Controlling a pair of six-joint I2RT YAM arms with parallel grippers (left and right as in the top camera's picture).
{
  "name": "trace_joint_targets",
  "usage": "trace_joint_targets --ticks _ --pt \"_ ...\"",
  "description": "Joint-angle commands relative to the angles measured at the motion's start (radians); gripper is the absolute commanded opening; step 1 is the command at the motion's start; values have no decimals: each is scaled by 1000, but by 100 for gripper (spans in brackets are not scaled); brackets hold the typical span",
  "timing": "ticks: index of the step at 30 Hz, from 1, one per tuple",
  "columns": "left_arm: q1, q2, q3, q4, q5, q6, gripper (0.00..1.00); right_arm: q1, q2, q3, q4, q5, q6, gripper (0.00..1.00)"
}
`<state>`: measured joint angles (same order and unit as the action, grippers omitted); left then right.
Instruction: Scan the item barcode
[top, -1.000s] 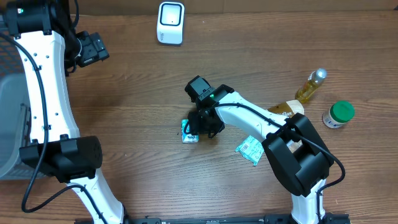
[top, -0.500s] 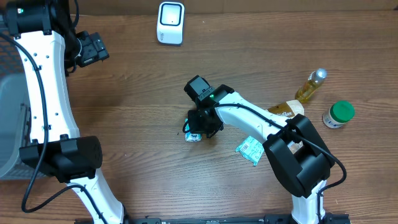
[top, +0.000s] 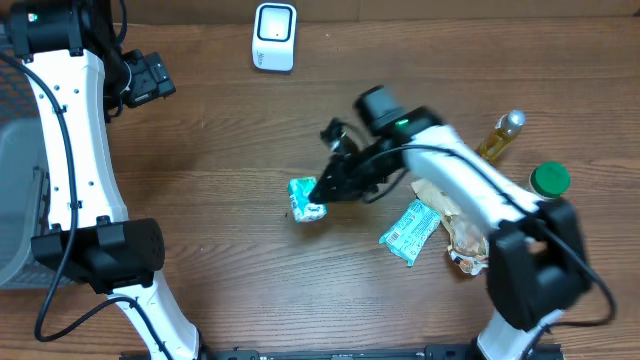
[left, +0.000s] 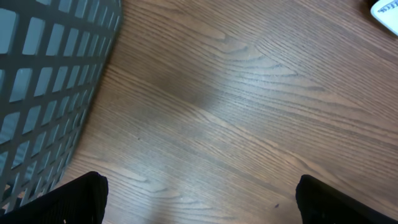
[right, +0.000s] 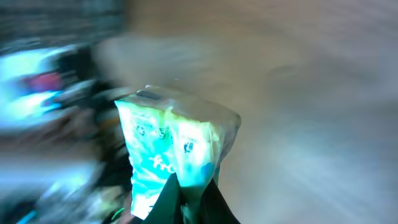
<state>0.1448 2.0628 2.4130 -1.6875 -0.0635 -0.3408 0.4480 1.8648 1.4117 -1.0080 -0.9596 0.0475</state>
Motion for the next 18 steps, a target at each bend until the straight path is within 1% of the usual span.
trace_joint_targets --ticks 1,4,5,10,18 --pt "-1 -23 -4 -2 2 4 100 -62 -53 0 -101 -467 -344 4" --pt "-1 -23 -4 -2 2 4 100 -111 -54 -1 -252 -488 -516 4" --pt "-1 -23 -4 -2 2 4 100 -125 -54 -1 -319 -491 -593 4" --pt "-1 -23 -4 -2 2 4 100 -157 -55 -1 -687 -546 -1039 4" --pt "-1 -23 -4 -2 2 4 100 -143 -67 -5 -687 -553 -1044 4"
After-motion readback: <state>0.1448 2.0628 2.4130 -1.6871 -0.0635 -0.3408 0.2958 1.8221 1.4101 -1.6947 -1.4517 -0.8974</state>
